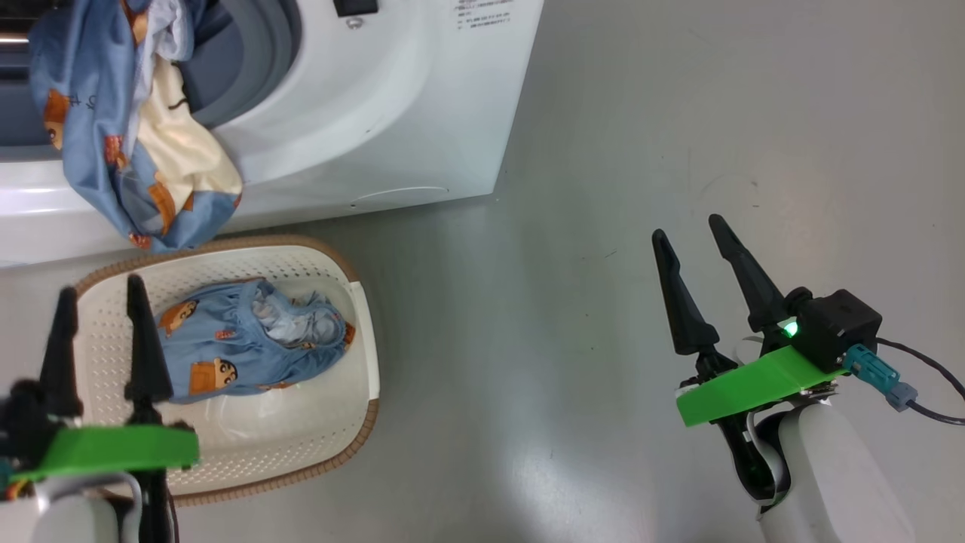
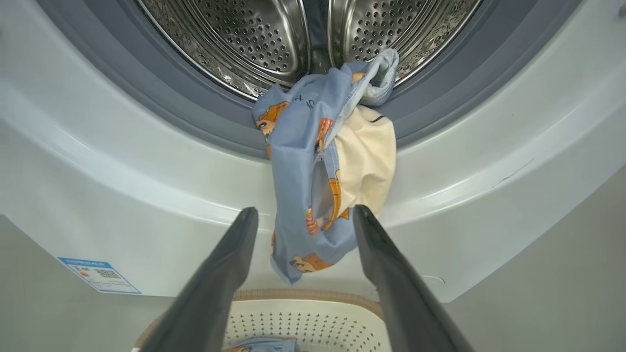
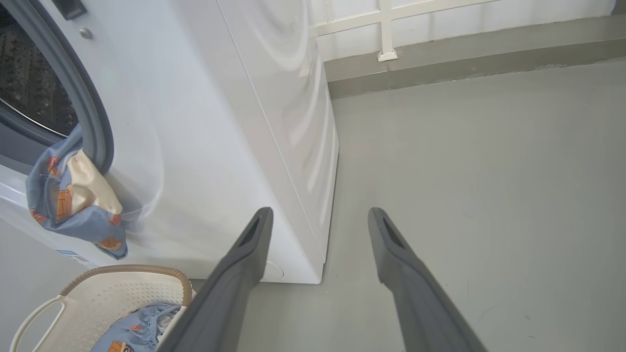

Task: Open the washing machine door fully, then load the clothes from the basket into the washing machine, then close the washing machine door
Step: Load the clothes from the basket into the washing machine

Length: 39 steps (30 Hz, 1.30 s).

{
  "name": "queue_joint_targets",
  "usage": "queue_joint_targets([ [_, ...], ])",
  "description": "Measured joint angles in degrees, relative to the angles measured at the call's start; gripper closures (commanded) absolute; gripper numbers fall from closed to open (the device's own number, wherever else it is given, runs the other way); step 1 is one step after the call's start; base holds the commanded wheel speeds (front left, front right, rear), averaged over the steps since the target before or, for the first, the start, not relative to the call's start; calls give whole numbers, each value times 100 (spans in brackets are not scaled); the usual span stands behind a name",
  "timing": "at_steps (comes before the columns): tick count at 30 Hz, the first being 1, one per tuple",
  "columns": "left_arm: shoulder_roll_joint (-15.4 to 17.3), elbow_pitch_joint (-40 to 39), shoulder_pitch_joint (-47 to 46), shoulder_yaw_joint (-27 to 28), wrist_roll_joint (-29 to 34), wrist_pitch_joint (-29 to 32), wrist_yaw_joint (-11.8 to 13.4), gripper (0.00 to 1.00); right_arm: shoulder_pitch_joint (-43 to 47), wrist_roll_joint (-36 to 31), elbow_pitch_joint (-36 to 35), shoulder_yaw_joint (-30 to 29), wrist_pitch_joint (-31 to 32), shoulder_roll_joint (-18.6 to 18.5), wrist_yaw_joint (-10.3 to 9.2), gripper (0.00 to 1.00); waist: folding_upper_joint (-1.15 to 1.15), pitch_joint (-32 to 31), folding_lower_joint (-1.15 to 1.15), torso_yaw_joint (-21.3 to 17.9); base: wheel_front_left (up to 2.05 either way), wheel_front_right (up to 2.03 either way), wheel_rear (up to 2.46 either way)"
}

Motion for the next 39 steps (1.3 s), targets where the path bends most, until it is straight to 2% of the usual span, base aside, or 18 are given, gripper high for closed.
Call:
queue_joint_targets([
  [13,-136,-367,736,153,109,1,58,0,0,-7,-3,-19,0,-1,0,0,0,-29,0,28,0,0,0],
  [21,-167,-332,738,77,89,0,57,0,0,-4,-13,-37,0,0,0,0,0,3,0,10,0,0,0],
  [33,-162,770,-312,-297,-203,1,-8,0,-1,20,-56,-78,0,0,0,0,0,131,0,-57,0,0,0],
  [39,-20,1392,-935,-290,-337,0,-10,0,-2,46,-79,-59,0,0,0,0,0,226,0,-117,0,0,0],
])
